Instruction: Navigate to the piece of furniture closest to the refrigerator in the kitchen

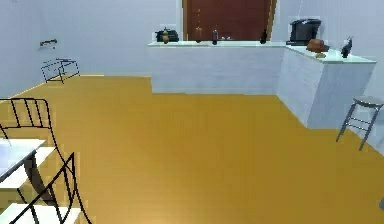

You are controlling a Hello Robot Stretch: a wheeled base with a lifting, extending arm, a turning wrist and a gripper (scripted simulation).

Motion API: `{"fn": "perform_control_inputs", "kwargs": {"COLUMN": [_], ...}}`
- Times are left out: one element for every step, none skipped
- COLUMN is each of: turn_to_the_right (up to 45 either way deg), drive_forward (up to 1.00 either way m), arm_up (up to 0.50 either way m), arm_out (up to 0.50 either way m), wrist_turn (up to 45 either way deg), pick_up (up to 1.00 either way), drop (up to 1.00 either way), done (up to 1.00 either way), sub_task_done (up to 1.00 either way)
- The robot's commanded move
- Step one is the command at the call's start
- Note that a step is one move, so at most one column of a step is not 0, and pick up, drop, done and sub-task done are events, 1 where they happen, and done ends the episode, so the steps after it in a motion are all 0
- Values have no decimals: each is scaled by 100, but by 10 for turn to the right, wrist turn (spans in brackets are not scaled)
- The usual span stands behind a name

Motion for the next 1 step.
{"fn": "perform_control_inputs", "kwargs": {"turn_to_the_right": [0], "drive_forward": [100], "arm_up": [0], "arm_out": [0], "wrist_turn": [0], "pick_up": [0], "drop": [0], "done": [0], "sub_task_done": [0]}}
